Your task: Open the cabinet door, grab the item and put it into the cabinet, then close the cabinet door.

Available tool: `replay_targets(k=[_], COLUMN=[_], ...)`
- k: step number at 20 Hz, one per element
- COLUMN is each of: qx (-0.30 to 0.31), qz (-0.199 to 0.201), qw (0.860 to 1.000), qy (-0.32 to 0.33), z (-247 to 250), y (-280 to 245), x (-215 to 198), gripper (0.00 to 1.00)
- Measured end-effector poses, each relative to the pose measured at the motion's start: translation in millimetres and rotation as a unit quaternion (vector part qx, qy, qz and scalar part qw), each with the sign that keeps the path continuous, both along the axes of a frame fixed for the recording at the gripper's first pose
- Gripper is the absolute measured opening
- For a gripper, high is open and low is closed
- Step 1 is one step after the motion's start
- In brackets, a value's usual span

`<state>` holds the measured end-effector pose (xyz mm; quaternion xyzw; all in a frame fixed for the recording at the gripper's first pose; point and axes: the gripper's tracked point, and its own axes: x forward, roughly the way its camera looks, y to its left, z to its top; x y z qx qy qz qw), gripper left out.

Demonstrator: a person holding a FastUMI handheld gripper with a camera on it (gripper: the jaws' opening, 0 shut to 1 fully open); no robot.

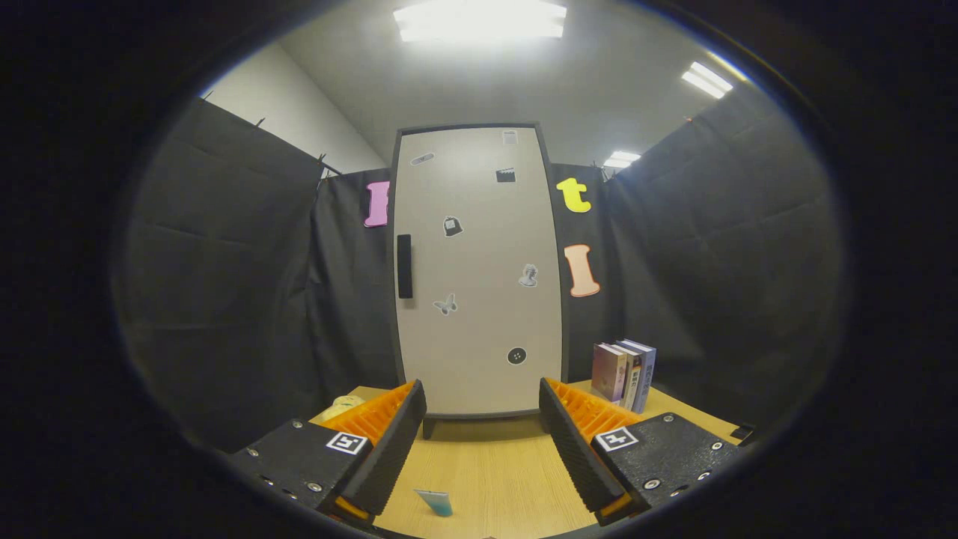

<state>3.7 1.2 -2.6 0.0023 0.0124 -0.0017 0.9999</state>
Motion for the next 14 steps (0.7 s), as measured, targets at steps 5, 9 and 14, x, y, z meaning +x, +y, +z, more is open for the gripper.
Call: replay_targets(k=[5, 9, 14], qx=[0.003, 0.006, 0.014], qz=[0.009, 0.020, 0.046], qw=[1.000, 1.000, 0.999], qy=[-0.004, -0.008, -0.015], z=[7, 19, 43], y=[8, 18, 38], x=[11, 28, 66], gripper=[0.94, 0.94, 0.94])
